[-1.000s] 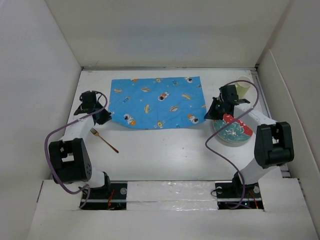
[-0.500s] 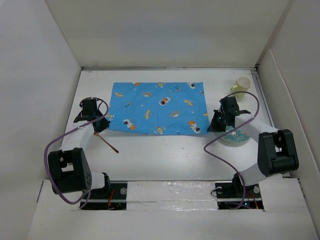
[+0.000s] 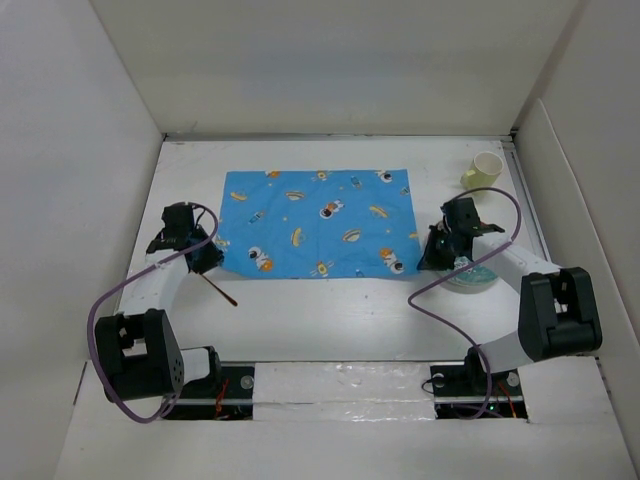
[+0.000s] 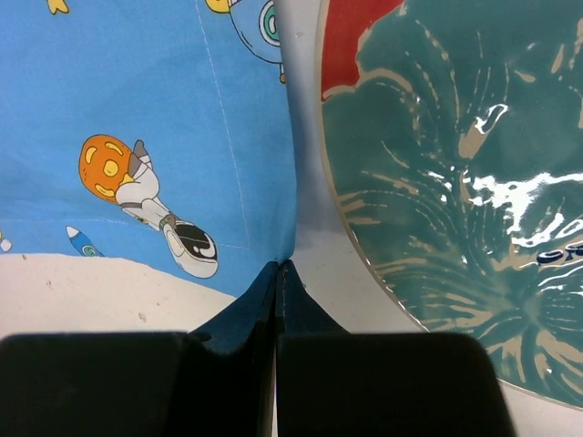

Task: Set the dinner table for one person

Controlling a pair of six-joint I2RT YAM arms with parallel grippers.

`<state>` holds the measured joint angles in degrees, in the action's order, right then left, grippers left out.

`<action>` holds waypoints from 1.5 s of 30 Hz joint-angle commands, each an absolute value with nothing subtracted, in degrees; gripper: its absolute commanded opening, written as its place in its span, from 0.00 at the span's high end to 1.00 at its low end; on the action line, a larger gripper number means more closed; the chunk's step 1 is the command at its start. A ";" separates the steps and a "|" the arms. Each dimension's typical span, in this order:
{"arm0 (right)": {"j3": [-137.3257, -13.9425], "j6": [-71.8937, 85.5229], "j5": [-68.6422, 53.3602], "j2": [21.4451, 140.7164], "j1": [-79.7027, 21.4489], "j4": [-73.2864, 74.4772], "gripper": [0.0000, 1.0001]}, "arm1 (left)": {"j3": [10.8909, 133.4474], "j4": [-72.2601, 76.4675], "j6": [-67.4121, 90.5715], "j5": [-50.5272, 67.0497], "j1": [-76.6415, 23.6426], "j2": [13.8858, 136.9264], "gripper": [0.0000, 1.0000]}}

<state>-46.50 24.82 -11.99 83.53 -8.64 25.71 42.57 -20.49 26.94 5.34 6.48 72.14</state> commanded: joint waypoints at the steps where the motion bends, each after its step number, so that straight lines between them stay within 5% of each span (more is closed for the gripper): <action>1: -48.51 23.82 -11.69 81.04 -8.87 28.56 0.98 | 44.20 -22.23 26.90 6.94 6.50 69.87 0.77; 4: -51.23 24.52 -13.17 77.98 -8.88 30.14 0.62 | 47.54 -23.20 26.28 7.47 6.50 69.87 0.62; 9: -57.20 25.74 -13.01 72.70 -7.14 34.97 0.37 | 55.79 -23.03 27.59 11.16 4.40 68.30 0.59; 12: -56.96 30.20 -10.29 66.46 -2.57 35.07 0.46 | 58.00 -20.58 28.56 15.28 3.52 65.57 0.60; 13: -54.26 32.06 -8.98 64.62 0.93 33.33 0.63 | 58.44 -20.39 28.56 17.73 2.91 64.96 0.62; 14: -52.58 33.99 -7.31 62.77 2.97 32.70 1.00 | 58.71 -20.13 28.65 17.93 0.29 64.17 0.65; 15: -50.73 37.32 -7.12 59.80 5.08 32.17 1.00 | 58.54 -19.95 28.74 17.93 -1.39 63.73 0.74; 17: -45.02 40.32 -7.03 57.23 11.05 30.42 1.00 | 56.79 -18.29 29.35 18.98 -6.12 61.19 1.00; 20: -38.96 45.17 -4.76 53.71 18.33 31.63 0.98 | 52.13 -15.65 30.15 22.40 -9.05 58.72 1.00; 23: -35.35 46.32 -5.35 55.02 23.27 33.05 0.61 | 48.17 -14.24 28.66 27.76 -9.05 56.70 1.00; 26: -32.79 48.95 -6.85 53.62 24.87 32.00 0.38 | 47.55 -15.99 24.71 26.65 -12.37 56.51 0.79; 27: -31.65 50.61 -6.51 53.35 25.48 31.91 0.36 | 47.98 -17.04 23.74 25.06 -14.48 56.51 0.67; 29: -30.68 51.85 -5.89 53.00 25.49 30.59 0.32 | 47.55 -16.70 23.47 23.91 -19.06 56.78 0.60; 40: -25.58 60.20 -9.31 63.19 25.49 19.96 0.37 | 46.23 -14.24 23.20 26.02 -21.36 58.97 0.61; 45: -24.96 63.19 -8.88 65.91 25.49 17.41 0.48 | 47.37 -13.98 23.64 26.54 -21.36 59.85 0.62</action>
<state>-26.09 60.10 -9.72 64.93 25.43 21.12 45.60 -15.90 24.47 25.26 -21.37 59.79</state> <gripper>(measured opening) 0.527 0.384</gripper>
